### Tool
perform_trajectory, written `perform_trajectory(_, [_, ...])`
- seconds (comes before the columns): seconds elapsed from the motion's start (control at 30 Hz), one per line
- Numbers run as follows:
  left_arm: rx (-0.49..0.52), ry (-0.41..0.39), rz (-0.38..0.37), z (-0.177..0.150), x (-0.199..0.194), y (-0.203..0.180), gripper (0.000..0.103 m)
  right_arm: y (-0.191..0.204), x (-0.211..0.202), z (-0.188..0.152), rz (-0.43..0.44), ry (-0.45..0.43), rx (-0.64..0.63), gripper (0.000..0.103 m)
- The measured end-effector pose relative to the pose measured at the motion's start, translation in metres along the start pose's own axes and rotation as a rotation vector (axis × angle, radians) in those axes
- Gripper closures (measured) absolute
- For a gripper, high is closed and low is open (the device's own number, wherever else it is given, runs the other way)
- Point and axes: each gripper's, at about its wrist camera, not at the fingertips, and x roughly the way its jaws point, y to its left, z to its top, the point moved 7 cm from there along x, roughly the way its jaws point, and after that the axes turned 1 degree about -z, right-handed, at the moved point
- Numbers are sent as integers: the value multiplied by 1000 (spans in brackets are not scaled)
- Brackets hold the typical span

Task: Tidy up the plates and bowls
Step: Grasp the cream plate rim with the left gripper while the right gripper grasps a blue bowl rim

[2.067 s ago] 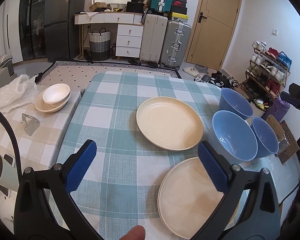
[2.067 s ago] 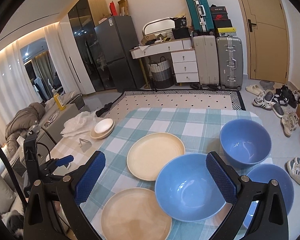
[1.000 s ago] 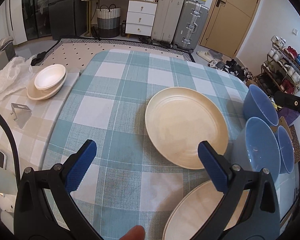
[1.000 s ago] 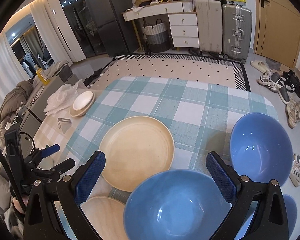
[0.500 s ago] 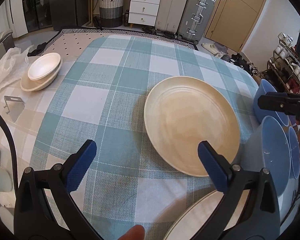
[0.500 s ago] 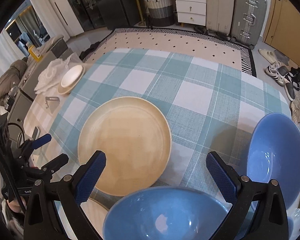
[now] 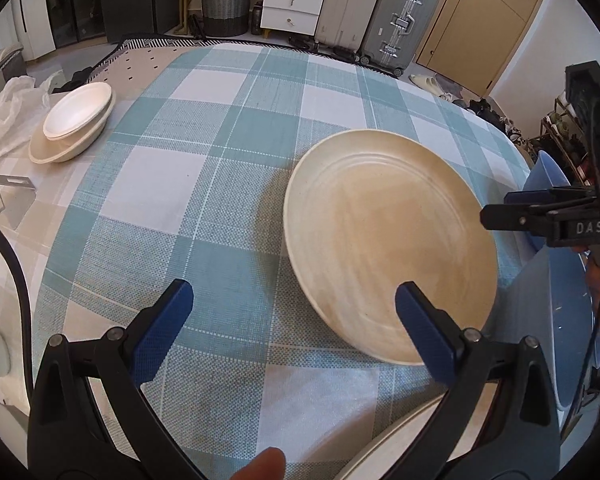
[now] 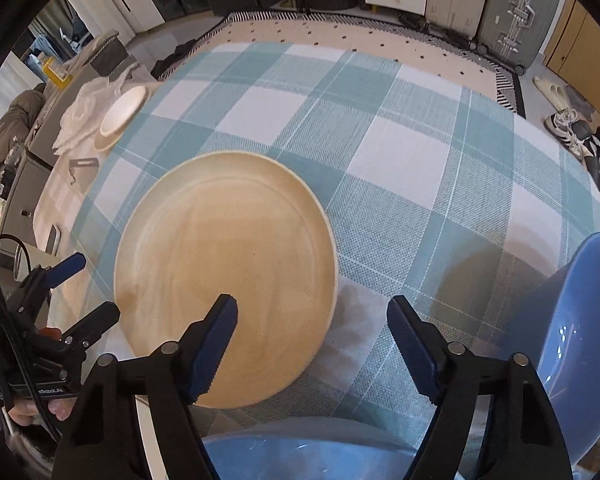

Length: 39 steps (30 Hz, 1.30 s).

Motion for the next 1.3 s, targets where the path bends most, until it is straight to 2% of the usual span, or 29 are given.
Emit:
perform_trajectory(0.27, [14, 5, -25, 0, 5, -4, 11, 3, 15, 3, 7, 27, -15, 26])
perform_trajectory(0.33, [21, 2, -35, -2, 3, -7, 15, 5, 16, 4, 20, 30, -22, 31])
perform_trajectory(0.4, [24, 9, -42, -3, 4, -8, 24, 7, 18, 4, 18, 36, -32, 38])
perform_trajectory(0.47, [26, 26, -47, -5, 8, -9, 41, 8, 20, 3, 18, 41, -34, 46])
perform_trajectory(0.6, [31, 41, -56, -11, 11, -13, 52, 10, 20, 1, 10, 39, -43, 58])
perform_trajectory(0.77, [42, 51, -77, -15, 12, -17, 74, 6, 19, 0, -6, 40, -36, 69])
perform_trajectory(0.83, [53, 45, -67, -16, 12, -18, 75, 4, 19, -1, -19, 39, -41, 76])
perform_trajectory(0.93, [60, 38, -59, -16, 13, -19, 76, 5, 18, -3, -39, 34, -56, 79])
perform_trajectory(1.3, [42, 17, -54, -12, 5, -12, 77, 11, 8, 1, -70, -19, -79, 81])
